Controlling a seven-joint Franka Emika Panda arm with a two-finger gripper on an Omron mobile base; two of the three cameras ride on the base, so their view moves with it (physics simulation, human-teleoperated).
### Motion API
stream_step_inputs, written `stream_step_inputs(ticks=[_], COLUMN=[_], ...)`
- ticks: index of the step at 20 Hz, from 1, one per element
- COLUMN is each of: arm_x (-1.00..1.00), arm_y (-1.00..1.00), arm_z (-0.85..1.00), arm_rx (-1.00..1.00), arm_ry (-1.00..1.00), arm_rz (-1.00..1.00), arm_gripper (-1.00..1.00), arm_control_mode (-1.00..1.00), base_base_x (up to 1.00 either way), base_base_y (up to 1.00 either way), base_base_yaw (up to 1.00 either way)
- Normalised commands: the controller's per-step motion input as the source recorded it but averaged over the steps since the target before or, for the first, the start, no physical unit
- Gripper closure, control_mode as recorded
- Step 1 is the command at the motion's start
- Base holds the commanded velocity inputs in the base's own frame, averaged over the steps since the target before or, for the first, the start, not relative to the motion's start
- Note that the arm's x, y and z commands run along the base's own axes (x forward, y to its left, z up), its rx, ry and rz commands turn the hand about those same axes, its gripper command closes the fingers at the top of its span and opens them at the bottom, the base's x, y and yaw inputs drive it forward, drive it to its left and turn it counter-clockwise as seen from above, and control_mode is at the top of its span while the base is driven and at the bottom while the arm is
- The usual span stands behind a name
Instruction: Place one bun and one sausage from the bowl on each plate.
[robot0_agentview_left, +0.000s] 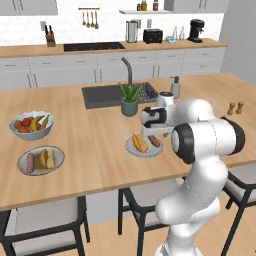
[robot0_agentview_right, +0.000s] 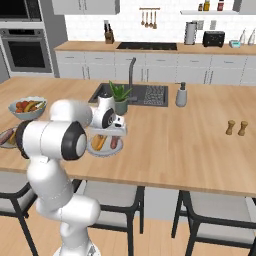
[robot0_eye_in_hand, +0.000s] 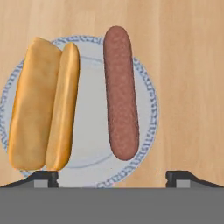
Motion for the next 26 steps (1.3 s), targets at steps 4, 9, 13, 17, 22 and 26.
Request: stream_step_inputs(ticks=[4,9,13,17,22,26], arm_x=[-1.00,-1.00,-1.00,-1.00,-1.00,-1.00], arm_y=[0.09,0.13,0.06,0.00,0.00,-0.09], arm_z=[0.60,0.59,0.87,0.91,0.84,0.72], arm_rx=[0.00,0.00,0.00,0.00,0.00,0.00], arm_ry=[0.00,0.00,0.00,0.00,0.00,-0.05], arm_rz=[-0.02,0.00,0.00,0.00,-0.01,-0.01], arm_gripper=[-1.00,-1.00,-1.00,-1.00,-1.00,-1.00], arm_control_mode=[-1.00,-1.00,-1.00,-1.00,-1.00,-1.00], base_base_x=[0.00,0.00,0.00,0.00,0.00,0.00], base_base_y=[0.00,0.00,0.00,0.00,0.00,0.00], base_base_yaw=[0.00,0.00,0.00,0.00,0.00,0.00])
